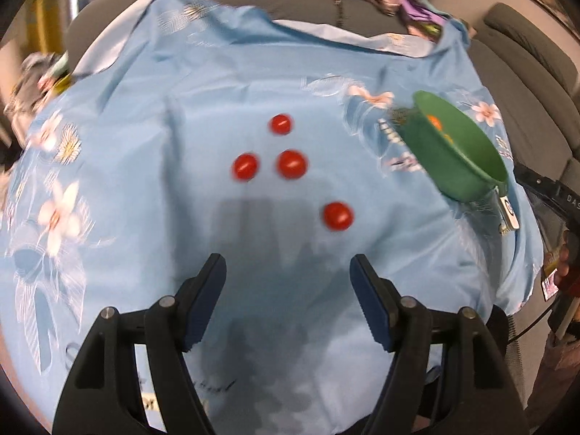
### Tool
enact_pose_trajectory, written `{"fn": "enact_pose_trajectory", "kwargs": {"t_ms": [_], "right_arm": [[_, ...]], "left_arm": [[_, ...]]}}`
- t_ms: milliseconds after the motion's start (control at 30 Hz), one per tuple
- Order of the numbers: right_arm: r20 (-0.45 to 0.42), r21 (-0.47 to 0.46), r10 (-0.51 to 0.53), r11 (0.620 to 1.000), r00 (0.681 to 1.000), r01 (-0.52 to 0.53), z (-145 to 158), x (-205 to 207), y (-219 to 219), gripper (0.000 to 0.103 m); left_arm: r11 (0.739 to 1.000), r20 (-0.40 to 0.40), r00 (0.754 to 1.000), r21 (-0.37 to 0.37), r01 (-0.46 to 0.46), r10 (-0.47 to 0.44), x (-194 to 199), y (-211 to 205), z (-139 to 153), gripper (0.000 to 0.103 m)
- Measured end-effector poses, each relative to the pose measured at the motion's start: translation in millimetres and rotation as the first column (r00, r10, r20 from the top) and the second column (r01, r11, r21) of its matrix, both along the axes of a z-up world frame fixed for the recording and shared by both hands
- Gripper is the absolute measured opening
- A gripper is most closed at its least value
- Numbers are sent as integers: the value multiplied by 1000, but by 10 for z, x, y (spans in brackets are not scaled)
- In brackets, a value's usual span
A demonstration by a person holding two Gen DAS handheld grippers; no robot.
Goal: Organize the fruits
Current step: 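Move both tools back toward the red cherry tomatoes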
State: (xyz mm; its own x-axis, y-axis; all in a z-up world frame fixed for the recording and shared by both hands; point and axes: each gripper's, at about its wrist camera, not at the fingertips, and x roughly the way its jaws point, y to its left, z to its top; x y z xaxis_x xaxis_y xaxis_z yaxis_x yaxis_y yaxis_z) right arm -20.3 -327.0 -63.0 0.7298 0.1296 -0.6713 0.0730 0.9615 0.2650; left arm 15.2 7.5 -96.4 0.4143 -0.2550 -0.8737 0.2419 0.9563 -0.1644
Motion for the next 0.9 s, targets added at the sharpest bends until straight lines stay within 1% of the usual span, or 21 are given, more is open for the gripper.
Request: {"fn": "enact_pose_trajectory", "kwargs": {"t_ms": [167,367,600,900], "right_arm": [[-23,-15,64,998,998,-64,-18,44,231,36],[-81,-48,168,984,983,-172,-151,72,578,36],[-145,-77,297,947,944,-310,-323,167,1053,36],[-205,-91,409,897,889,-433,-513,353,1588,36]], "left_arm": [[999,-21,999,-21,-25,25,-96,172,-64,71],[999,-24,1000,-46,-6,4,-136,161,-82,71],[999,-26,1000,-41,10,-11,-142,159,-113,71],[1000,-1,1000,-4,9,-9,-119,197,-93,75]]}}
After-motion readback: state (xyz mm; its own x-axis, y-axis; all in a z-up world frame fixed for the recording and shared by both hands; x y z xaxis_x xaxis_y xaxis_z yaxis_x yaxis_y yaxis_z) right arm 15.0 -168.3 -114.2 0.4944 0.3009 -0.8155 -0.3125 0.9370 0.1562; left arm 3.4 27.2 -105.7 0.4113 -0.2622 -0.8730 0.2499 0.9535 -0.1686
